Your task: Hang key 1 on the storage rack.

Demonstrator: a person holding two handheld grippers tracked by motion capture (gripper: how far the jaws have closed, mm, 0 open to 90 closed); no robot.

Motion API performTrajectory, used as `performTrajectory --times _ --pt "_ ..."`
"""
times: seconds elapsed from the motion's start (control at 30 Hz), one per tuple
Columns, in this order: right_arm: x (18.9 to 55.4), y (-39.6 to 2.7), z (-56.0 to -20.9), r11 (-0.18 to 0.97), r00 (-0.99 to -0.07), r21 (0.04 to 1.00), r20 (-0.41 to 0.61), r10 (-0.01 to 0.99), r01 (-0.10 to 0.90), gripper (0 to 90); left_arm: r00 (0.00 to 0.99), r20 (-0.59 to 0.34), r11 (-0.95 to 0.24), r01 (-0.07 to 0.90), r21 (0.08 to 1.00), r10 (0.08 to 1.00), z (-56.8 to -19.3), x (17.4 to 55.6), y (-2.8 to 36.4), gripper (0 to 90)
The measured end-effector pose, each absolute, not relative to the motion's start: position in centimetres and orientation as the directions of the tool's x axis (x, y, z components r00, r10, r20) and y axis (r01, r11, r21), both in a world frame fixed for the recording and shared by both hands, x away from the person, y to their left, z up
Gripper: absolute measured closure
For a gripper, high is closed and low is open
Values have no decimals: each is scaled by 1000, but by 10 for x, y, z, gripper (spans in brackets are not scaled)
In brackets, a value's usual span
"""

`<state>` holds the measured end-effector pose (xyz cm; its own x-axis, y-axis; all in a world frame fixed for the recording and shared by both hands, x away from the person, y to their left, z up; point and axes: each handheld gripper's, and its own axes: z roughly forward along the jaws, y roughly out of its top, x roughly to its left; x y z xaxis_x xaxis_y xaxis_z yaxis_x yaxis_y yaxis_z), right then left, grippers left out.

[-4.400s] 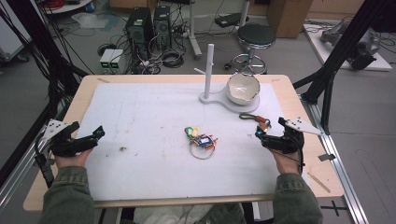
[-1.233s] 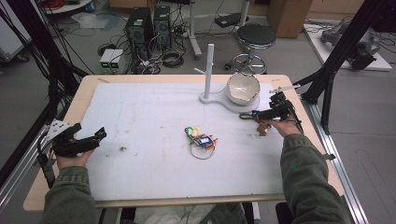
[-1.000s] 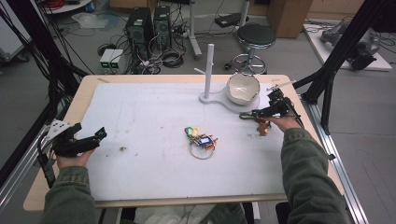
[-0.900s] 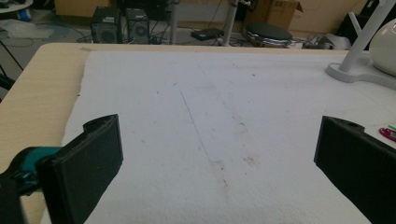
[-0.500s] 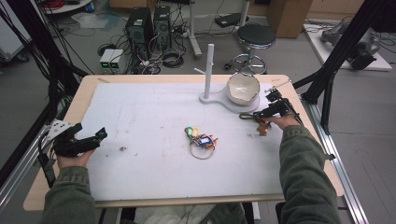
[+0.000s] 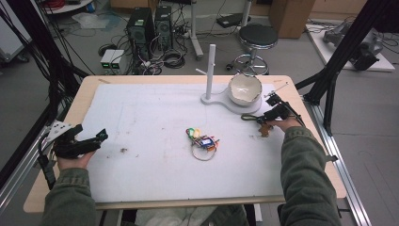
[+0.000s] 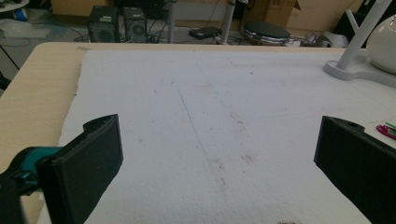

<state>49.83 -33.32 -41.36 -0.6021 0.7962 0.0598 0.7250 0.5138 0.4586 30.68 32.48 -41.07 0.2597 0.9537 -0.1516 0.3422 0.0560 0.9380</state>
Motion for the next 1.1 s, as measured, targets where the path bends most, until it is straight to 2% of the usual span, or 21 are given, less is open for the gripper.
performTrajectory --times 0.1,0.13,0.17,0.27,0.5,1.1 --pt "497 -331 -413 526 -609 445 57 791 725 683 260 -152 56 341 938 954 -411 307 325 17" --pt "497 -331 -413 526 -609 445 57 791 725 683 260 -151 55 342 938 954 -411 307 325 17" --pt "496 -331 -411 524 -608 442 62 792 728 727 262 -149 52 343 938 953 -410 306 325 17" --pt "493 -329 -409 528 -608 443 49 792 724 774 263 -149 52 342 938 953 -410 306 325 17" --pt "490 -327 -407 534 -605 440 27 796 722 787 266 -151 53 343 938 952 -411 307 325 17" --pt "478 -326 -390 485 -578 469 69 813 738 787 270 -164 65 339 939 949 -410 306 325 17"
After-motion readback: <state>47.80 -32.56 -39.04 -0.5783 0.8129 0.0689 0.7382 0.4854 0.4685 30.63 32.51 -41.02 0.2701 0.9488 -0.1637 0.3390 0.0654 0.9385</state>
